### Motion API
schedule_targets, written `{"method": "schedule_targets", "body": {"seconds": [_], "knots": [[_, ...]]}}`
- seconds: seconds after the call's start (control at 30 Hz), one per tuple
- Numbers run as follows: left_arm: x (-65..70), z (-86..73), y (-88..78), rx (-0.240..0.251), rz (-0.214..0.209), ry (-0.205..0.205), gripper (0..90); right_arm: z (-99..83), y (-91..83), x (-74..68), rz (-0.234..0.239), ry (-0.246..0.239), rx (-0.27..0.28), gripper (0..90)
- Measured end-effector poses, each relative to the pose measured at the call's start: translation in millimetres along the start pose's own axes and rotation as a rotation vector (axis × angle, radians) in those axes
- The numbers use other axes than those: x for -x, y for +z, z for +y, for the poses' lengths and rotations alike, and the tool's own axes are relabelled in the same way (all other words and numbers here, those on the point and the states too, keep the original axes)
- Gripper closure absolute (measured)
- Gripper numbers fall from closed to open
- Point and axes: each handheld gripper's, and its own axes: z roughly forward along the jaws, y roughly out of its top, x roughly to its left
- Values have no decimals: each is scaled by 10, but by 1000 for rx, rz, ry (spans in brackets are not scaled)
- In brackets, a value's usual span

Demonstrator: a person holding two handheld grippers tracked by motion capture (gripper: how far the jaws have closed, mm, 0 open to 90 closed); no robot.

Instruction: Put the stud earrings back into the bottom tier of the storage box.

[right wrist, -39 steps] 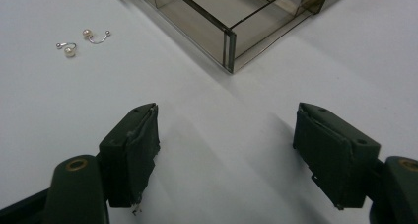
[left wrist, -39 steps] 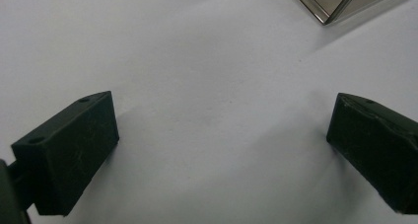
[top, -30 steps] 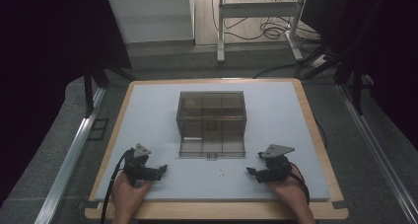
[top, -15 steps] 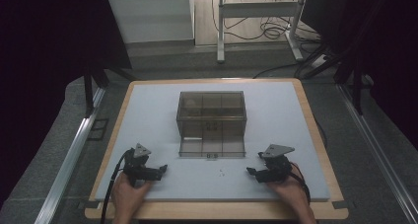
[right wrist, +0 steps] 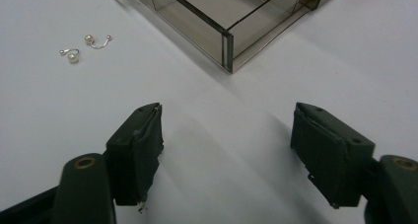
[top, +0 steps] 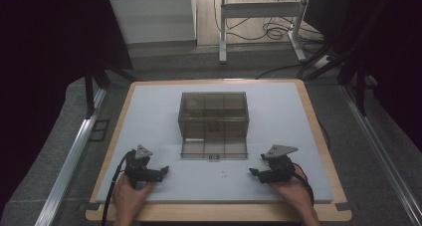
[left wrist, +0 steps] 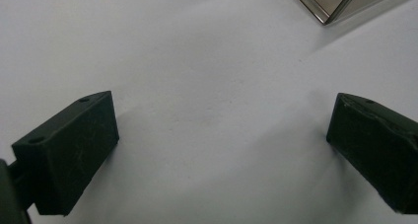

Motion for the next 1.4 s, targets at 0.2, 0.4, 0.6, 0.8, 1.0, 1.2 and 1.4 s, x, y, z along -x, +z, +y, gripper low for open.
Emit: {"method": "schedule_targets", "body": {"seconds": [0.2, 0.4, 0.6, 0.8, 1.0, 1.2, 1.4], "knots": [[-1, 0, -1, -1, 0, 1, 0, 64, -52, 4, 9, -1, -10, 295], [0, -1, -1, 0, 0, 1, 0, 155, -58, 1, 35, 15, -46, 301], [1, -1, -1, 0, 1, 1, 0, 192, -39, -23, 51, 14, -66, 312], [-2, -1, -3, -3, 0, 4, 0, 287, -12, -43, 82, -9, -107, 363], [-3, 0, -4, -3, 1, 5, 0, 354, 19, -54, 93, -29, -143, 413], [-3, 0, -3, -3, 1, 5, 0, 453, 69, -106, 107, -76, -197, 507], [-3, 0, -3, -3, 1, 5, 0, 542, 115, -133, 126, -88, -252, 586]]}}
